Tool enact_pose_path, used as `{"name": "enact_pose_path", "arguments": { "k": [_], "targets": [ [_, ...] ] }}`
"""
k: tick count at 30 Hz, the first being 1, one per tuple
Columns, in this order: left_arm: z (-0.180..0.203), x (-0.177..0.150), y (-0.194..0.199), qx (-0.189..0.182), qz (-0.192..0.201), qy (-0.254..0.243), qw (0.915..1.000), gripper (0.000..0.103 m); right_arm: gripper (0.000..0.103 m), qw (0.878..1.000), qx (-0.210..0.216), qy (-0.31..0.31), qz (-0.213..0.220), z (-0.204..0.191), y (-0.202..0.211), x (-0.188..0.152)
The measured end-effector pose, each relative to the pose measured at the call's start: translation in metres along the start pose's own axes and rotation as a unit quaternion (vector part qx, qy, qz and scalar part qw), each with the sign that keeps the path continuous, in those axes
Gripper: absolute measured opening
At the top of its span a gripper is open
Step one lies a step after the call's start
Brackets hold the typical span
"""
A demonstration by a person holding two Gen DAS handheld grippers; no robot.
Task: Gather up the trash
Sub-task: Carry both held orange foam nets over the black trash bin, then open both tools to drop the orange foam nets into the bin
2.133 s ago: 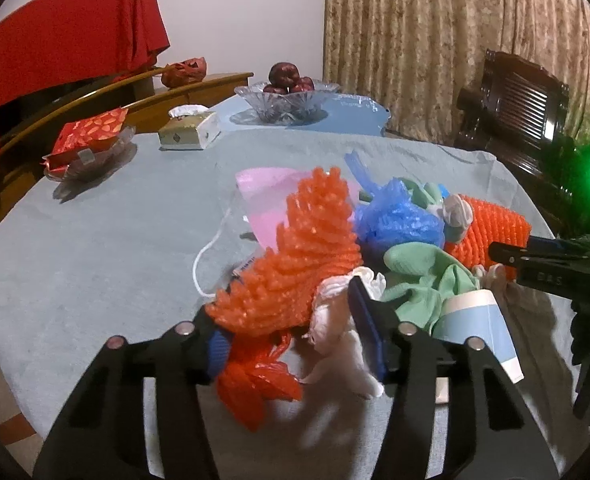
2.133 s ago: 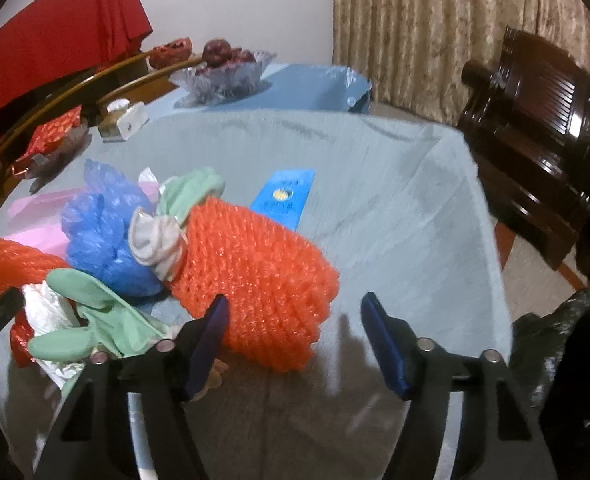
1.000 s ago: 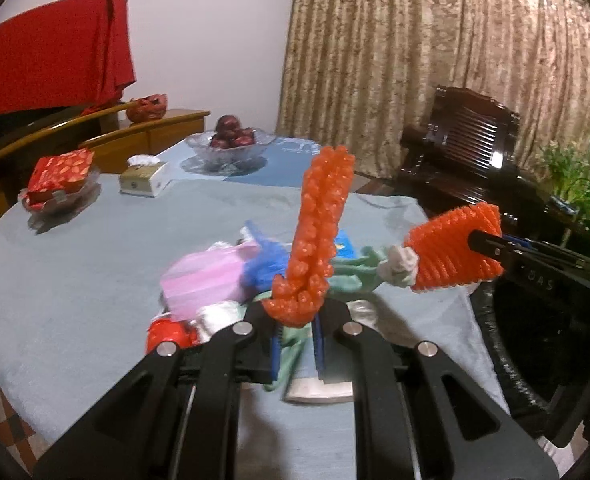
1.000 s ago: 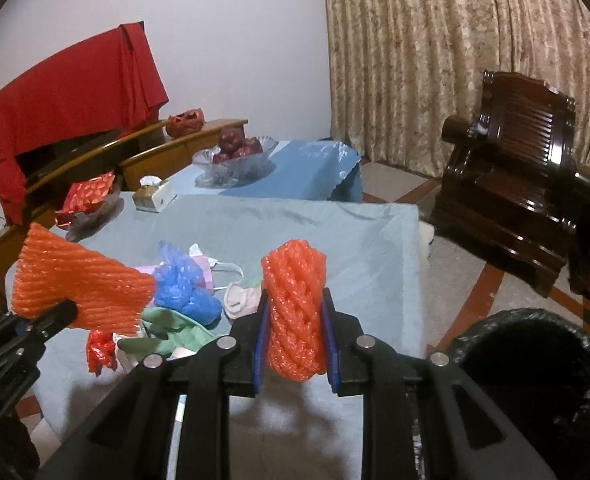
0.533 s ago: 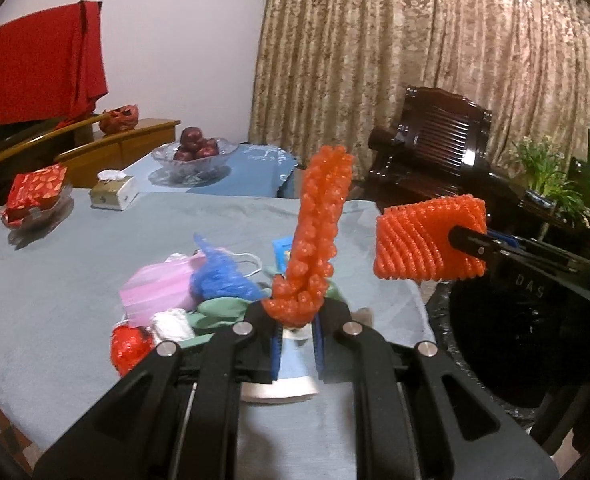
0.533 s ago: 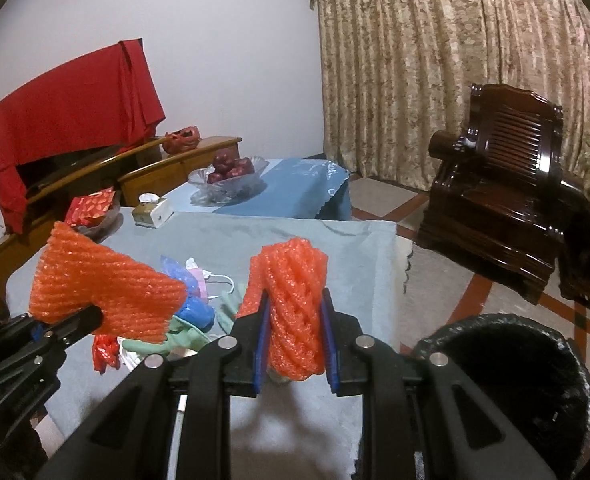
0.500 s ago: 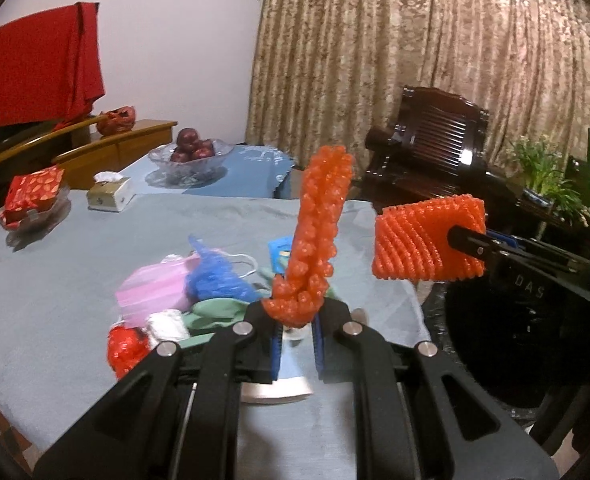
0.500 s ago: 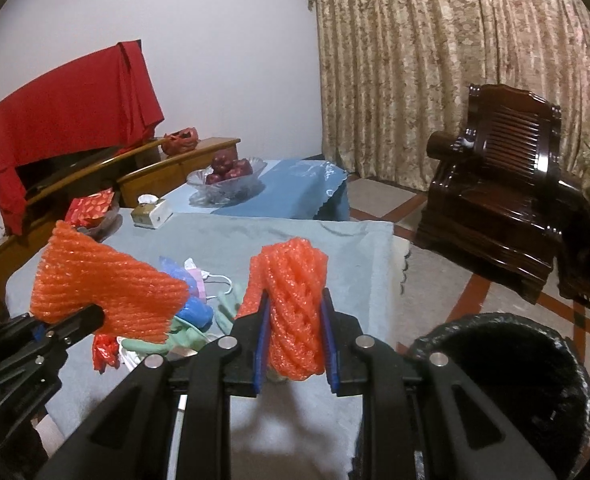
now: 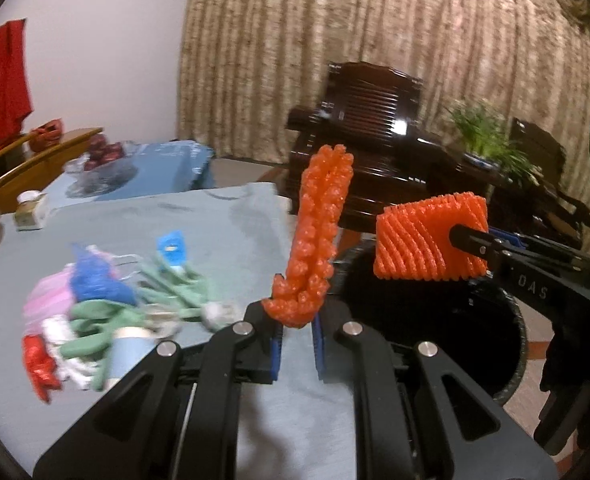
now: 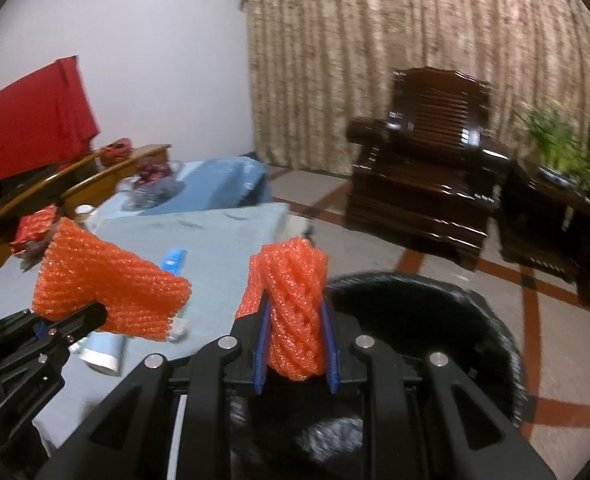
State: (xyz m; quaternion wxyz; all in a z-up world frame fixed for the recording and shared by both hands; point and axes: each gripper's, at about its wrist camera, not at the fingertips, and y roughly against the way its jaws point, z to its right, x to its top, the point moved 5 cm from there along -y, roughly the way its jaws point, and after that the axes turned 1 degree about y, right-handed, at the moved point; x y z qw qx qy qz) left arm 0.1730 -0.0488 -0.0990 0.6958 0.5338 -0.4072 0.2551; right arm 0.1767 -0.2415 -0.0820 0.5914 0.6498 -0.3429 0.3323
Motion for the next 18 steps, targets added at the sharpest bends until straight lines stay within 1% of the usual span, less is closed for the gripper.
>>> {"name": "enact_pose_path", "arguments": {
  "k": [3,6,10,13,16,18],
  "targets": [
    [0.025,-0.002,-0.015,-0.019,-0.005,-0.011,0.9997,0.012,0.022,1.000,-0.023,-0.008,-0.008,0.023,0.003,-0.009],
    [0.049,-0.001,-0.032,-0.043,-0.012,-0.011,0.9989,0.012,0.022,0.999,-0.045,-0.017,-0.017,0.047,0.004,-0.019],
    [0.079,-0.001,-0.050,-0.074,-0.021,-0.017,0.9969,0.012,0.022,0.997,-0.068,-0.029,-0.029,0.068,0.005,-0.029],
    [0.097,-0.007,-0.062,-0.092,-0.033,-0.024,0.9949,0.012,0.023,0.995,-0.083,-0.037,-0.036,0.084,0.005,-0.037],
    [0.109,-0.014,-0.074,-0.110,-0.049,-0.028,0.9924,0.016,0.024,0.994,-0.093,-0.041,-0.046,0.091,0.005,-0.044],
    [0.112,-0.020,-0.079,-0.114,-0.057,-0.030,0.9914,0.027,0.027,0.993,-0.100,-0.042,-0.051,0.095,0.004,-0.047]
  ]
}}
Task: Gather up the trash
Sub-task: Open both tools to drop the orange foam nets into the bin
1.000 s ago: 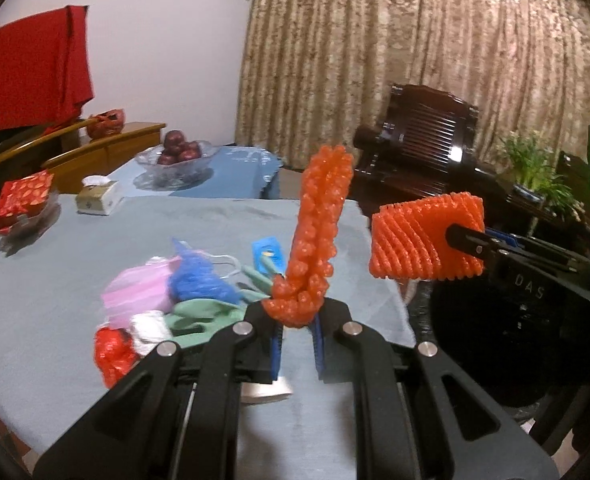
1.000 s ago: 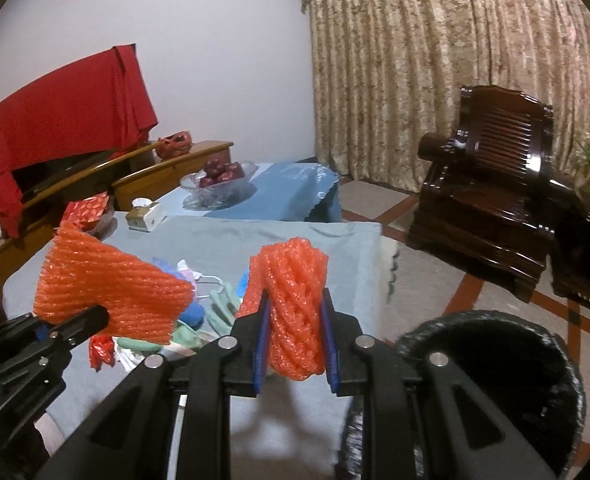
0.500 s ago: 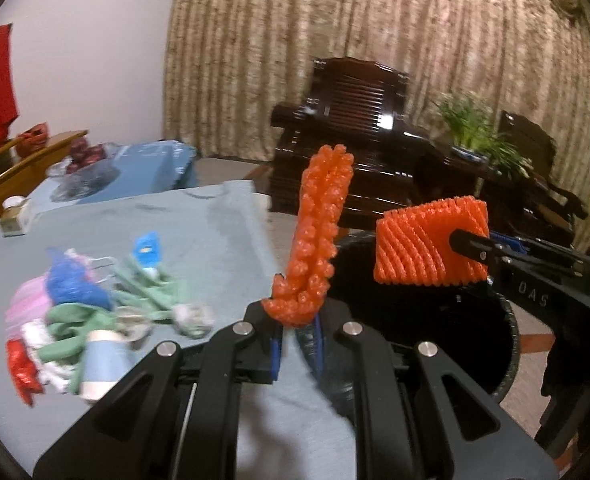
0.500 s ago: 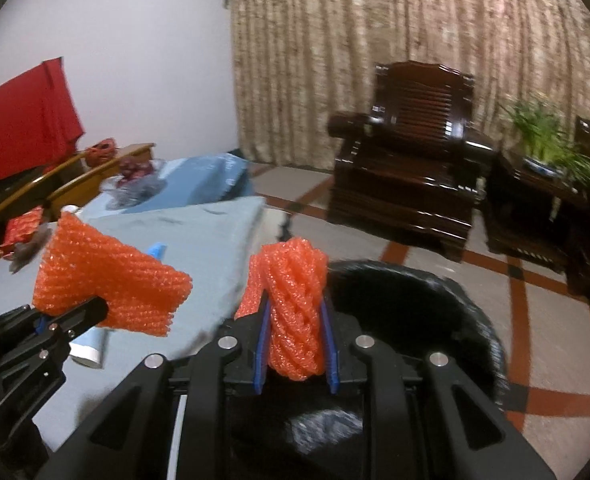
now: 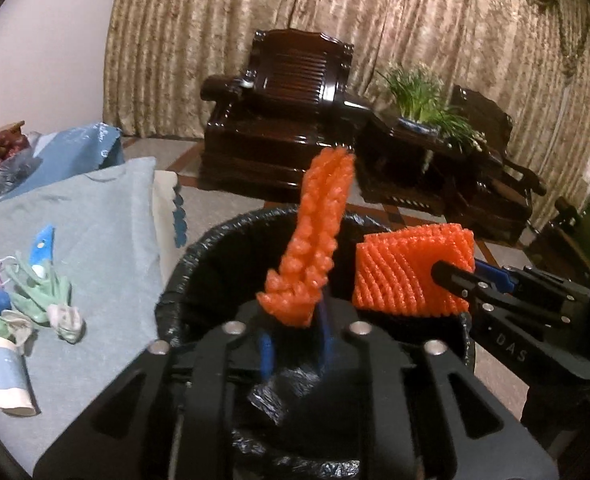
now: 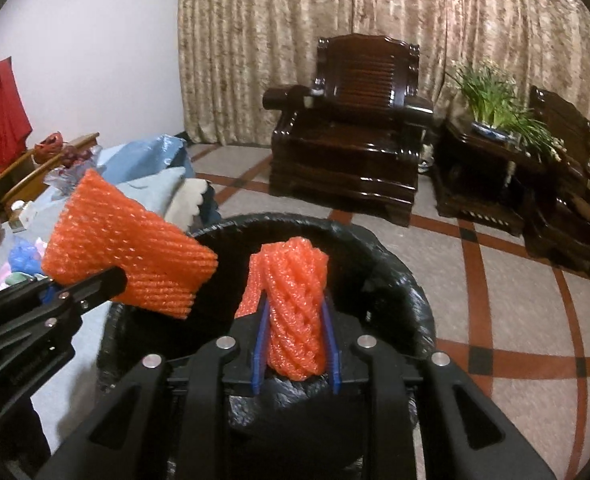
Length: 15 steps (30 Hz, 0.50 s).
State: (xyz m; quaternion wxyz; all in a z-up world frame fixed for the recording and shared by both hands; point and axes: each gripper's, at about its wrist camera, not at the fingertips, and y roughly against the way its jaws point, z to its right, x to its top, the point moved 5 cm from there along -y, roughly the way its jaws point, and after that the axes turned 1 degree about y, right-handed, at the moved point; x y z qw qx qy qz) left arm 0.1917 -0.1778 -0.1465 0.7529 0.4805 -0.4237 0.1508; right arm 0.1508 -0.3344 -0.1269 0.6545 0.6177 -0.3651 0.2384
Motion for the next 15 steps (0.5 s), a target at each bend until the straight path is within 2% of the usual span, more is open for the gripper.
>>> {"name": "enact_pose_path", "arguments": {
  "k": [2,5,7,9,11,13,15],
  "targets": [
    [-0.001,-0.001,-0.001,-0.001,-0.002,0.003,1.0000,0.047,0.030,1.000,-0.005,-0.003,-0.006,0.005,-0.002,-0.004],
    [-0.007,-0.002,0.002,0.002,-0.003,0.007,1.0000,0.056,0.048,1.000,-0.014,-0.008,-0.010,0.010,-0.005,-0.007],
    [-0.013,-0.002,0.006,0.006,-0.002,0.012,0.9999,0.059,0.054,1.000,-0.014,-0.011,-0.011,0.010,-0.005,-0.008],
    [-0.022,-0.003,0.014,0.016,0.004,0.015,0.9997,0.065,0.080,1.000,-0.015,-0.012,-0.006,0.008,-0.003,-0.008],
    [-0.033,-0.003,0.027,0.035,0.016,0.014,0.9992,0.076,0.090,1.000,-0.014,-0.009,0.009,0.002,0.002,-0.005],
    [-0.047,-0.005,0.039,0.056,0.024,0.014,0.9981,0.081,0.097,1.000,-0.005,-0.005,0.021,-0.008,0.005,0.001],
    [-0.069,-0.009,0.055,0.084,0.030,0.022,0.9958,0.085,0.097,0.999,0.012,-0.004,0.029,-0.020,0.006,0.006]
  ]
}}
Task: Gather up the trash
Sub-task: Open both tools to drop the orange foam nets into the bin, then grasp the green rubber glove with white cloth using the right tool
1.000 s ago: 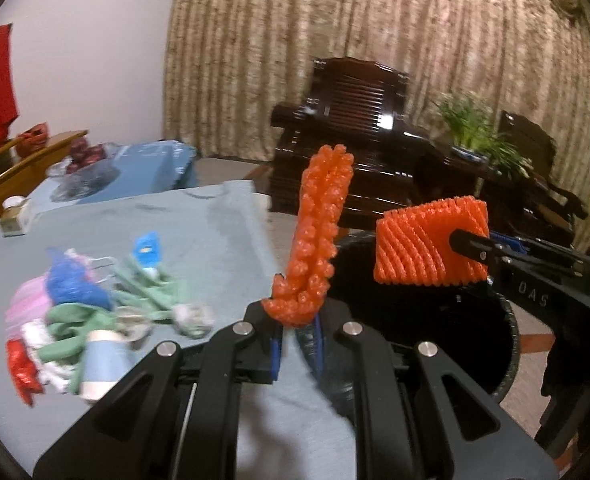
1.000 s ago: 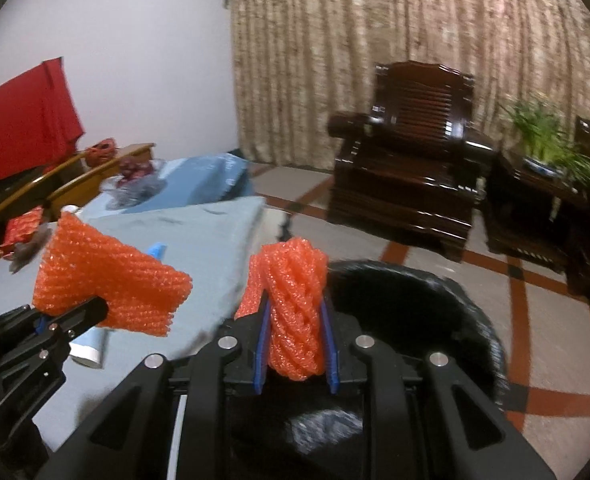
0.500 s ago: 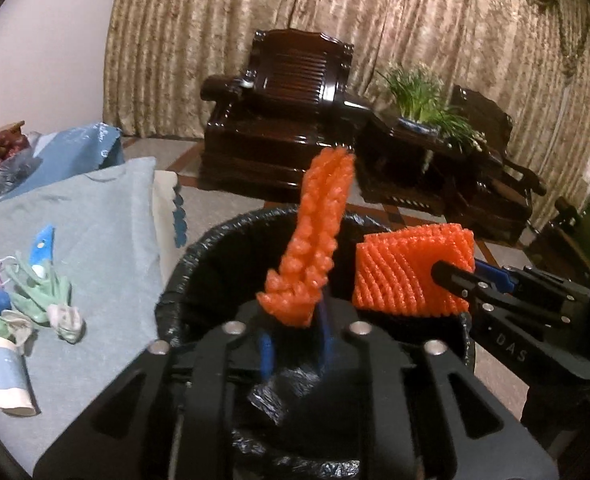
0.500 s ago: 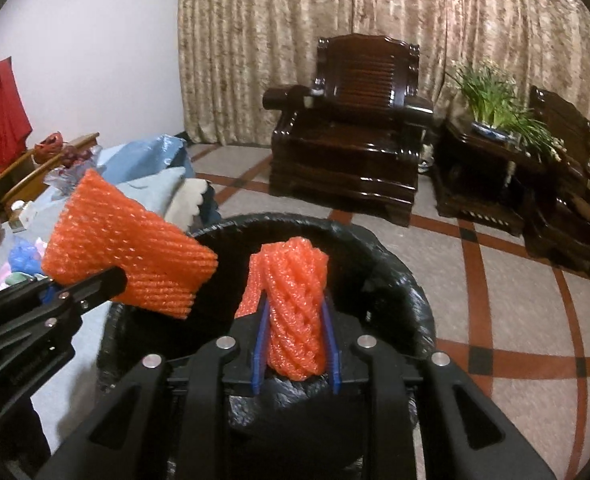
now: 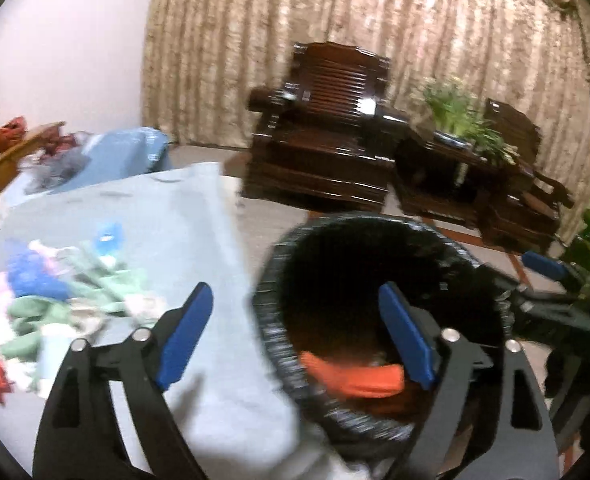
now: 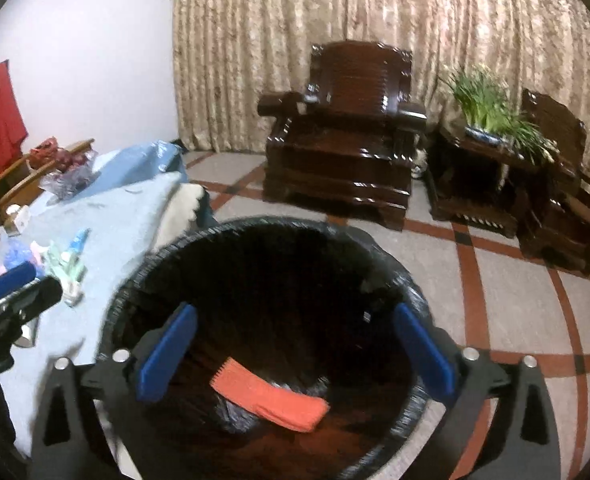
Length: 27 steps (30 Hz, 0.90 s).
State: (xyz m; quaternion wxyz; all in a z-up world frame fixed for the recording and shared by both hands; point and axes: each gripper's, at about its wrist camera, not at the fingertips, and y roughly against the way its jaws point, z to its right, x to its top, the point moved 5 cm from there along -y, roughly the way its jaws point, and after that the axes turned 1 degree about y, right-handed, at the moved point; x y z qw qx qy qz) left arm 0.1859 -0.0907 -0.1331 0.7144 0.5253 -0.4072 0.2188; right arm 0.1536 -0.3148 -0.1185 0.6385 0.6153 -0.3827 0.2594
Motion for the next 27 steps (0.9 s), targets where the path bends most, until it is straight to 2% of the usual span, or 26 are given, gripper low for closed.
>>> {"name": "enact_pose_path", "arguments": {
  "k": [7,10,15,20,27],
  "targets": [
    [-0.085,-0.008,0.045,0.102,0.018,0.030,0.9941,0.087,0.097,0.996,0.083,0.025,0.019,-0.075,0.002,0.010],
    [-0.128,-0.015,0.063,0.148,0.019,0.046,0.9877,0.087,0.097,0.992,0.118,0.047,0.027,-0.114,0.002,0.013],
    [-0.180,-0.023,0.080,0.197,0.016,0.075,0.9773,0.086,0.097,0.982,0.171,0.076,0.029,-0.175,-0.006,0.015],
    [-0.212,-0.033,0.084,0.219,0.013,0.100,0.9705,0.085,0.090,0.973,0.200,0.110,0.022,-0.236,-0.034,0.016],
    [-0.227,-0.050,0.063,0.219,-0.005,0.106,0.9699,0.080,0.076,0.972,0.196,0.128,-0.033,-0.273,-0.093,-0.006]
  ]
}}
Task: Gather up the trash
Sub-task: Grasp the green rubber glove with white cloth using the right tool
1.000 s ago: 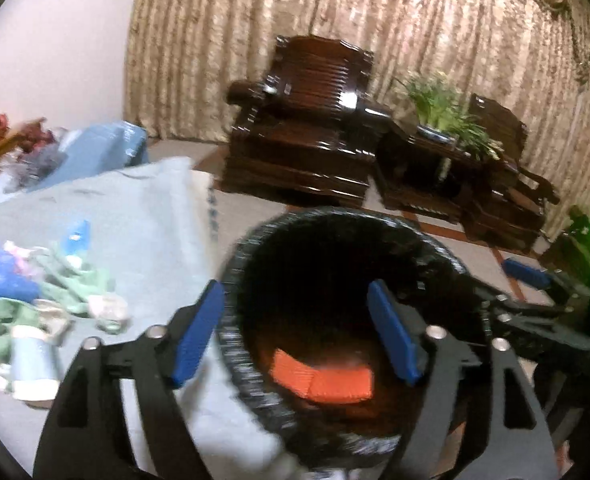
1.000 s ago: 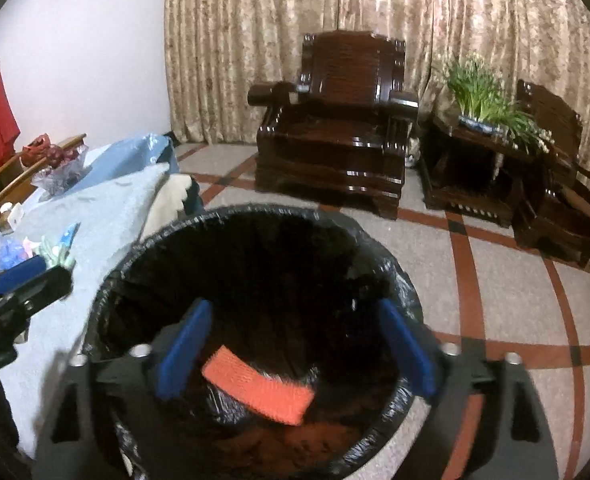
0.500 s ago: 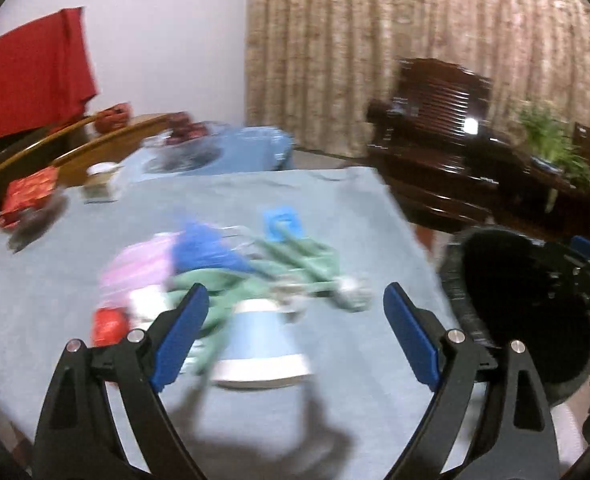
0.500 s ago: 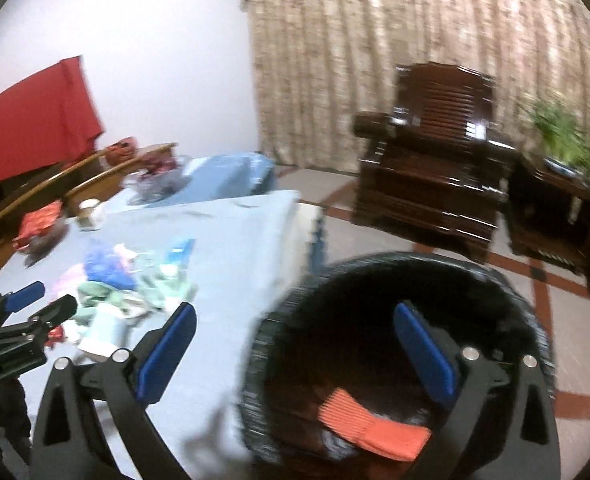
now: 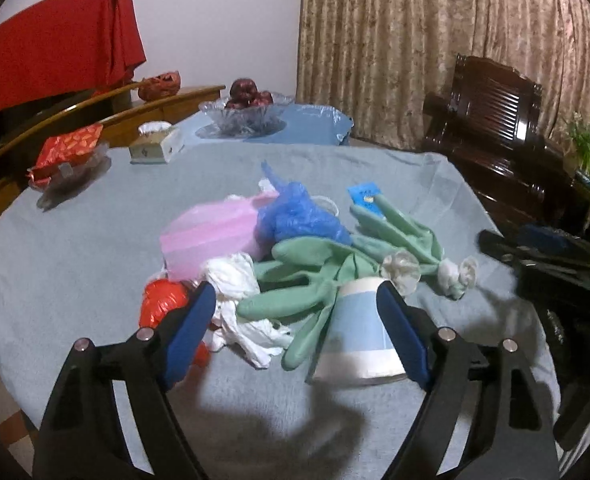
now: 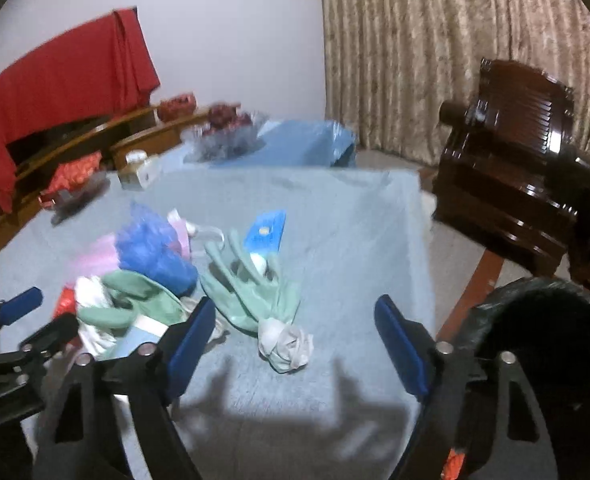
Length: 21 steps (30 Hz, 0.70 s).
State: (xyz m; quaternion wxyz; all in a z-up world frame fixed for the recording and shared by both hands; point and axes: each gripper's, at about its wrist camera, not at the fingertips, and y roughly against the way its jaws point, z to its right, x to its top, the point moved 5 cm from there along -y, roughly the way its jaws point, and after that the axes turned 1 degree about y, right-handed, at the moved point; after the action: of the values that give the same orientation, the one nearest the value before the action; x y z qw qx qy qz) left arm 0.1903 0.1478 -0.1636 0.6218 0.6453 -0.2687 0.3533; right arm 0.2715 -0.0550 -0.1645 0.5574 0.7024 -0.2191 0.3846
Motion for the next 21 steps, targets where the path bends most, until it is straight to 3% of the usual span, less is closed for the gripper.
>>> {"name": "enact_pose_path", "arguments": {
  "k": [5,13,21],
  "targets": [
    [-0.003,-0.008,-0.010,-0.003,-0.012,0.008,0.9999,0.080,0.070,0.999,-0.001,0.001,-0.047,0.000,-0.035,-0.018],
    [0.003,-0.008,-0.021,-0.012,-0.016,0.009,0.9998,0.080,0.065,0.996,0.005,-0.003,-0.087,0.001,-0.059,-0.024],
    [0.011,-0.007,-0.022,-0.017,-0.016,0.007,0.9997,0.080,0.038,0.994,0.027,0.012,-0.101,-0.005,-0.059,-0.027]
  ]
}}
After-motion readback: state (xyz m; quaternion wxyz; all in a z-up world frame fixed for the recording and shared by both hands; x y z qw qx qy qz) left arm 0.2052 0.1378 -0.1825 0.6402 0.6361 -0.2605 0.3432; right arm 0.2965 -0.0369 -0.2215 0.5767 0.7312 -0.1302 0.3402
